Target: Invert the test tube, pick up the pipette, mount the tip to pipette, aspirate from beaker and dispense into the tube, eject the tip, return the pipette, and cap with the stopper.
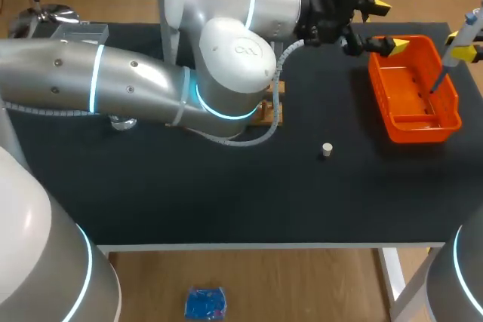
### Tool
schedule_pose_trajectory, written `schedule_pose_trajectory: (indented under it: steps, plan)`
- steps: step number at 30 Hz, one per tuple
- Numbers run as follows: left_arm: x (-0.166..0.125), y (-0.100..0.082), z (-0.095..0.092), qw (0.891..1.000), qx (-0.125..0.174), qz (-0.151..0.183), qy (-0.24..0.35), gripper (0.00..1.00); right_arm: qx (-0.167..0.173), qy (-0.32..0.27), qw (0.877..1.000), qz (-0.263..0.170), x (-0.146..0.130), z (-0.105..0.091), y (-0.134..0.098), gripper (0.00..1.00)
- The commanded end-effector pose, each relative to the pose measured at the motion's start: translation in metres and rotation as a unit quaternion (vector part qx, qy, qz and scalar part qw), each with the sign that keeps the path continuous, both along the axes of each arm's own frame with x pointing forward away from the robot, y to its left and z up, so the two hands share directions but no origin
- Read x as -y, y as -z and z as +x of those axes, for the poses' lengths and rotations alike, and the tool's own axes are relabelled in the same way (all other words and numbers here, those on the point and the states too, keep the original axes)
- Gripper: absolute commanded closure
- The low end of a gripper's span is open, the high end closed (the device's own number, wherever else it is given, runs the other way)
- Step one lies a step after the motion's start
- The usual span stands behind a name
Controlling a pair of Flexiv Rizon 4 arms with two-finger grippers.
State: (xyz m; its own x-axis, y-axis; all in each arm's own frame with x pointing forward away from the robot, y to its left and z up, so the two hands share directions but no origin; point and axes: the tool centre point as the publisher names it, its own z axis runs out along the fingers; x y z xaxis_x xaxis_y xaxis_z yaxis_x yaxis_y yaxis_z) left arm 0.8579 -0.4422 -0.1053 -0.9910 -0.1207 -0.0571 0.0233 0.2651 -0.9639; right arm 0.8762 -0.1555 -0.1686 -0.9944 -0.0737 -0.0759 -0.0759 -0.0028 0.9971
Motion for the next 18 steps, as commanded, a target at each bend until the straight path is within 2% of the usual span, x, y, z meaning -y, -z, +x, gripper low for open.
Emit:
schedule_pose_trajectory:
  steps: [1,3,4,6,8,9,10,11,12,13,15,18]
  plan:
    - [-0.008,0.006,0.004,0.999,0.022,0.04,0.006,0.0,0.0,0.0,1.0,-0.002,0.0,0.0,-0.001,1.0]
    - [-0.025,0.011,0.006,0.998,0.044,0.035,0.001,0.0,0.0,0.0,1.0,-0.002,0.0,0.0,-0.001,1.0]
    - [-0.034,0.013,0.006,0.998,0.045,0.044,-0.001,0.0,0.0,0.0,1.0,-0.002,0.0,0.0,-0.001,1.0]
    - [-0.054,0.014,0.005,0.997,0.067,0.032,-0.004,0.0,0.0,0.0,1.0,-0.002,0.0,0.0,-0.001,1.0]
    - [-0.073,0.014,0.003,0.996,0.081,0.042,-0.011,0.0,0.0,0.0,1.0,-0.002,0.0,0.0,-0.001,1.0]
    - [-0.082,0.013,0.002,0.995,0.092,0.027,-0.005,0.0,0.0,0.0,1.0,-0.002,0.0,0.0,-0.001,1.0]
    - [-0.09,0.013,0.001,0.994,0.098,0.043,-0.007,0.0,0.0,0.0,1.0,-0.002,0.0,0.0,-0.001,1.0]
    - [-0.099,0.014,0.0,0.994,0.099,0.049,-0.009,0.0,0.0,0.0,1.0,-0.002,0.0,0.0,-0.001,1.0]
    - [-0.108,0.015,-0.001,0.995,0.097,0.037,-0.008,0.0,0.0,0.0,1.0,-0.002,0.0,0.0,-0.001,1.0]
    - [-0.115,0.016,-0.002,0.994,0.098,0.039,-0.009,0.0,0.0,0.0,1.0,-0.002,0.0,0.0,-0.001,1.0]
    - [-0.13,0.022,-0.003,0.995,0.08,0.051,-0.017,0.0,0.0,0.0,1.0,-0.002,0.0,0.0,-0.001,1.0]
    - [-0.148,0.029,-0.005,0.996,0.074,0.051,-0.028,0.0,0.0,0.0,1.0,-0.002,0.0,0.0,-0.001,1.0]
